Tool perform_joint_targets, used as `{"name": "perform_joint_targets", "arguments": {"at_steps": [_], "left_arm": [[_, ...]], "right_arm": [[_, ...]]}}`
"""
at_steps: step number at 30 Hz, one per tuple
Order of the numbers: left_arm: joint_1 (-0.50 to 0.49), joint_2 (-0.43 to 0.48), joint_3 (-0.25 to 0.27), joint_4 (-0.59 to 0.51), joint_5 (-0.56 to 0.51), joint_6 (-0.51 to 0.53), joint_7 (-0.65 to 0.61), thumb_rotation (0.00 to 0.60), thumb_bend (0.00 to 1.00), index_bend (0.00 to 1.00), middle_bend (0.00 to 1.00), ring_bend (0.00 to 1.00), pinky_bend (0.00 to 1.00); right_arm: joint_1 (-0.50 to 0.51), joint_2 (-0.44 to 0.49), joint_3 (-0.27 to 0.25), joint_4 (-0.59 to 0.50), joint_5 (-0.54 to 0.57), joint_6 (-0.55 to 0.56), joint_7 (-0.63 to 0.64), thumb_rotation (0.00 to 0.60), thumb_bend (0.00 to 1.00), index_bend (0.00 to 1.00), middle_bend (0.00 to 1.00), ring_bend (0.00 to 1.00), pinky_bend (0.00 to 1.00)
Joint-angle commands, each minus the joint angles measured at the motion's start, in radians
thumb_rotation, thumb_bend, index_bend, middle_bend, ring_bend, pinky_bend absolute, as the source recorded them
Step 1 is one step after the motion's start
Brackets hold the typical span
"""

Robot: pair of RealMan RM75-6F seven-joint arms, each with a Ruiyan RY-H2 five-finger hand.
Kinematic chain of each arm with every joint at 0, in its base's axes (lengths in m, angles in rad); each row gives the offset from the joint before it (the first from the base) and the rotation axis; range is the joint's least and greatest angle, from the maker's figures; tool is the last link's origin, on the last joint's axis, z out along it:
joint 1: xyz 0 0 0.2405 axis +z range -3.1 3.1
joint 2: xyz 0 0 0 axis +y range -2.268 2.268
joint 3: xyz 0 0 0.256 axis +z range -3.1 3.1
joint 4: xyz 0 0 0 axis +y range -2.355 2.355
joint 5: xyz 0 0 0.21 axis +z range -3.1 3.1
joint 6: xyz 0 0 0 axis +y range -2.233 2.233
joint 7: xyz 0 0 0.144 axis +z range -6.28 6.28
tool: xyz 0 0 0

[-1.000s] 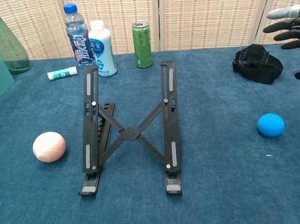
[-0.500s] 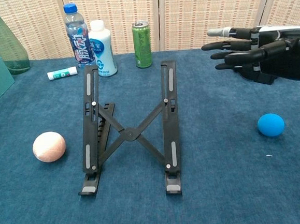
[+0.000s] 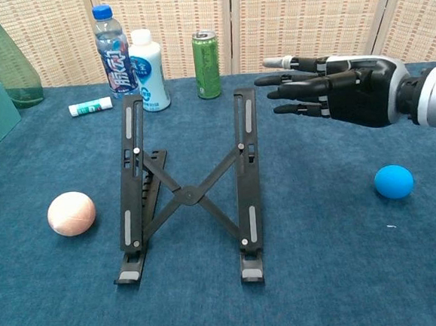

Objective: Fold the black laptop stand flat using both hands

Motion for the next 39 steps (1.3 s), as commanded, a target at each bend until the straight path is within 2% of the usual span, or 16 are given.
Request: {"name": "perform_joint_targets", "arguments": {"at_steps": [1,11,21,30,39], "left_arm": [[0.001,0.002,0.001,-0.004,0.001,0.001,0.002,0.6,0.19,0.0,0.0,0.0,0.0],[-0.001,0.0,0.001,-0.009,-0.002,-0.003,0.009,0.6,0.19,0.0,0.0,0.0,0.0],[-0.002,0.003,0.004,-0.028,-0.001,-0.004,0.028,0.6,0.19,0.0,0.0,0.0,0.0],[-0.009,0.004,0.0,-0.051,0.003,-0.007,0.051,0.6,0.19,0.0,0.0,0.0,0.0],[-0.007,0.003,0.003,-0.059,0.004,-0.003,0.06,0.6,0.19,0.0,0.0,0.0,0.0]], "right_arm": [[0.029,-0.027,-0.007,0.035,-0.035,-0.008,0.077,0.6,0.0,0.0,0.13,0.0,0.0],[0.073,-0.062,-0.059,0.107,-0.125,0.041,0.254,0.6,0.0,0.0,0.15,0.0,0.0],[0.062,0.001,-0.183,0.108,-0.284,0.243,0.411,0.6,0.0,0.0,0.15,0.0,0.0],[0.049,0.093,-0.291,0.047,-0.418,0.43,0.417,0.6,0.0,0.0,0.15,0.0,0.0],[0.054,0.146,-0.39,-0.021,-0.522,0.535,0.364,0.6,0.0,0.0,0.15,0.0,0.0]]}}
